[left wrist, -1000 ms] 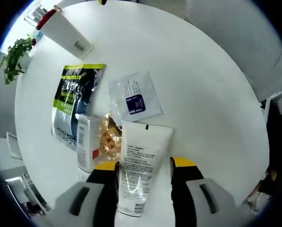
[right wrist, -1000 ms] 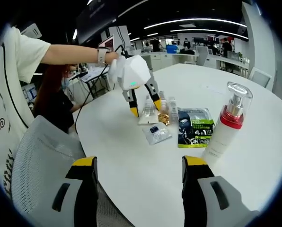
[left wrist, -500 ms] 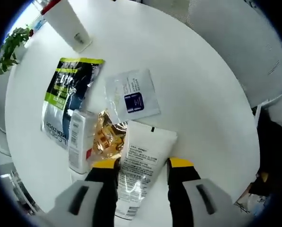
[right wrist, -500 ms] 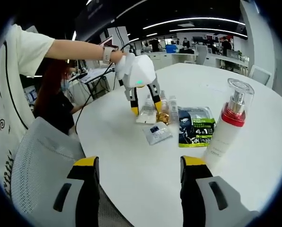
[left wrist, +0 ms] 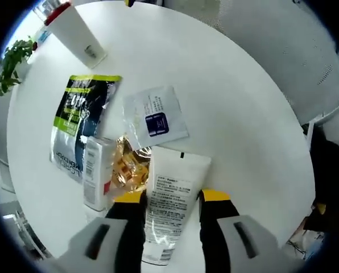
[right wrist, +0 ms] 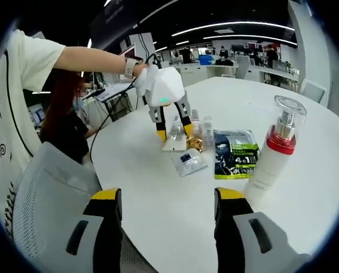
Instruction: Arrange the skincare products in the storage area until every visible bottle or jar stands upright without overlapping.
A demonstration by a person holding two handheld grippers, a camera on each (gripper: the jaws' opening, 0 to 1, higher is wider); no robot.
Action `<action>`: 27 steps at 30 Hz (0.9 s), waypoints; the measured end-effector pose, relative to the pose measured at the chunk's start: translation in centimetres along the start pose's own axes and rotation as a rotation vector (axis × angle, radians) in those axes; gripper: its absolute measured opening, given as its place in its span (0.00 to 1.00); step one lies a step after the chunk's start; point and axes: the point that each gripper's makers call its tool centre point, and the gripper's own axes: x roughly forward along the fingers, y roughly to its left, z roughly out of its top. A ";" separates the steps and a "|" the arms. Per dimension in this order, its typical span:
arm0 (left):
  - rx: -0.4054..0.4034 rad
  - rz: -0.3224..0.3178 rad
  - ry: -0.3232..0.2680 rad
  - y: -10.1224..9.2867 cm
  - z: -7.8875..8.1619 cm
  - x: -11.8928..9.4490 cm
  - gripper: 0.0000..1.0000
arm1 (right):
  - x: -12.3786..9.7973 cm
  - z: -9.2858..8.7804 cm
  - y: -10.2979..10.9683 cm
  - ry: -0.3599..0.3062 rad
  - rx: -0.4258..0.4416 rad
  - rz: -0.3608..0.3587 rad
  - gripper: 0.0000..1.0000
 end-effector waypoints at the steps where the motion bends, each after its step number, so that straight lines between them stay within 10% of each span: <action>1: -0.016 0.009 0.004 0.0 -0.1 0.0 0.30 | -0.1 0.0 0.0 -0.002 0.001 -0.001 0.65; 12: -0.156 0.128 -0.067 -0.4 0.1 -0.5 0.28 | 0.0 0.1 0.5 -0.003 -0.018 0.008 0.65; 27: -0.366 0.328 -0.331 0.4 3.3 -4.6 0.28 | 0.9 0.6 0.3 -0.011 -0.053 -0.005 0.61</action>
